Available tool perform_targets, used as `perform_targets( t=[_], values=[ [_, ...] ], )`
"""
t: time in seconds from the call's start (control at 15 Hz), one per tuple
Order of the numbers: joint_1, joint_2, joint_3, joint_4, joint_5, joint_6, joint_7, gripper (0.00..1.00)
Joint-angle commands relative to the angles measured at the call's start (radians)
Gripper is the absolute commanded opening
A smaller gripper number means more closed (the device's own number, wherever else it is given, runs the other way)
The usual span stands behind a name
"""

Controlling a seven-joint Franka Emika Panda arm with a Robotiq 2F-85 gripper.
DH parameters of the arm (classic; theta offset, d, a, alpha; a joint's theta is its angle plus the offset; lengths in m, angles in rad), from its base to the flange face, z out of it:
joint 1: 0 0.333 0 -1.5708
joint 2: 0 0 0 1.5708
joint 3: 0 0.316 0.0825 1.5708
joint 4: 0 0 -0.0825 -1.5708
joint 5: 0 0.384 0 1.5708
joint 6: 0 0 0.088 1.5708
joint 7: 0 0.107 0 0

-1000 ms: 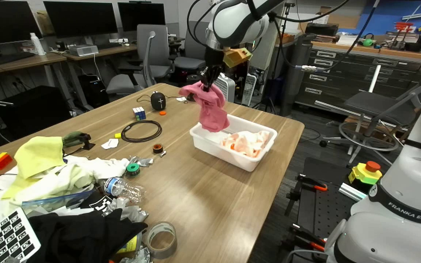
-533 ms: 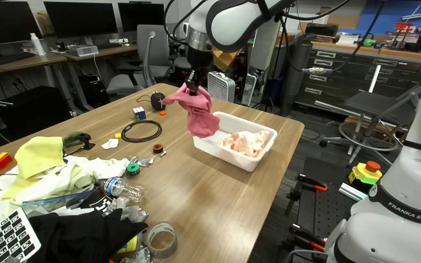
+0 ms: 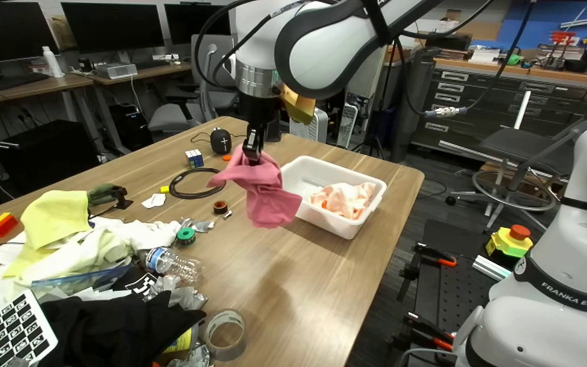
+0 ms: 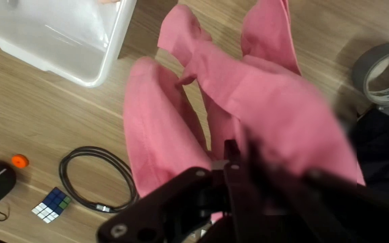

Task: Remove the shirts from the white bin and put them on the table

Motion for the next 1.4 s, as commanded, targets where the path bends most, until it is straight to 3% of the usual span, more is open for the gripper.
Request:
perform_targets(
  t=[0.0, 0.4, 0.67, 1.33],
  values=[
    [0.019, -0.013, 0.017, -0.026, -0.031, -0.022, -0.015, 0.24],
    [0.014, -0.006, 0.023, -0.026, -0.010, -0.079, -0.062, 0.73],
    [-0.017, -0.006, -0.003, -0.018, 0.012, -0.085, -0.068, 0.99],
    [-0.182, 0.022, -0.140, -0.012, 0.170, -0.067, -0.049, 1.00]
  ],
)
